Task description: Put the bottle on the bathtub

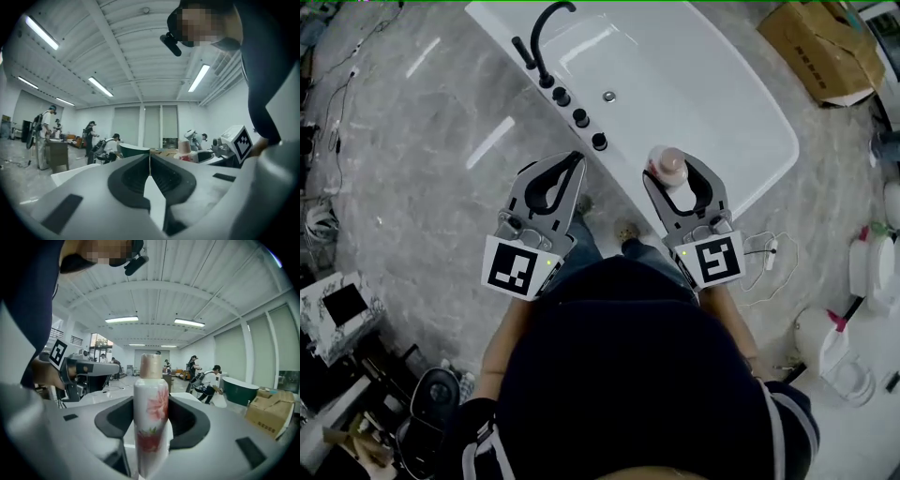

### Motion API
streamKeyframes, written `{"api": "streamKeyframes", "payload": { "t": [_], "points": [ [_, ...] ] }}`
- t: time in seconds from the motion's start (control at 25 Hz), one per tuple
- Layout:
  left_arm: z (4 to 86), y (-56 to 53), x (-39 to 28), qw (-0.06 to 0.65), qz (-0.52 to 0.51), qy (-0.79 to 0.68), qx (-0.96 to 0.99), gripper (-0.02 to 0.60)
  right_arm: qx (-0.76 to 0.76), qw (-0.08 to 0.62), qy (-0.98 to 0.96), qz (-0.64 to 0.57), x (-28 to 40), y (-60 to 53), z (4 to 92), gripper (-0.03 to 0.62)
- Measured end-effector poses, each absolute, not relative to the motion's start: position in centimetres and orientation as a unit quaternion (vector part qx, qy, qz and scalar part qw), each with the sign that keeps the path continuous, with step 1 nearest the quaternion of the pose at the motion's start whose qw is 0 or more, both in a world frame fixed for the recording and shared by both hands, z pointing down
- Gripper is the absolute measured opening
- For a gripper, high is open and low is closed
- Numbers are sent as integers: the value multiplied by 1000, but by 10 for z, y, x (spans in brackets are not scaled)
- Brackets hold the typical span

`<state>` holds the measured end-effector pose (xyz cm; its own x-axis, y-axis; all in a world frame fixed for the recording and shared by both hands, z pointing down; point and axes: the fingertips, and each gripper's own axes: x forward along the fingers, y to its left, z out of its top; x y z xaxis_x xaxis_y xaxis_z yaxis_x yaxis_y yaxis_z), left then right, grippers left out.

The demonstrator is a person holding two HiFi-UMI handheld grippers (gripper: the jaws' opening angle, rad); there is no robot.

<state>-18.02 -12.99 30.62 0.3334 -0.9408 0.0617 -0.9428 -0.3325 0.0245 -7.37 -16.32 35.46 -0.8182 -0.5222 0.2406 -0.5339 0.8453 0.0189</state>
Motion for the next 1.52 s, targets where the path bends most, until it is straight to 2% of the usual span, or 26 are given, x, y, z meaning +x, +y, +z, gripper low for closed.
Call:
{"api": "streamKeyframes", "payload": {
  "t": [0.28,0.64,1.28,1.52],
  "points": [
    [327,-182,-200,46,35,-436,898,31,384,154,-908,56,-100,-184,395,233],
    [371,-194,-209,77,56,-312,945,31,477,181,-855,96,-114,-187,443,233],
    [458,-203,-199,139,113,-277,944,31,455,310,-812,196,-118,-182,584,232],
    [477,-198,-205,150,126,-296,935,31,437,336,-810,199,-125,-187,623,230]
  ]
}}
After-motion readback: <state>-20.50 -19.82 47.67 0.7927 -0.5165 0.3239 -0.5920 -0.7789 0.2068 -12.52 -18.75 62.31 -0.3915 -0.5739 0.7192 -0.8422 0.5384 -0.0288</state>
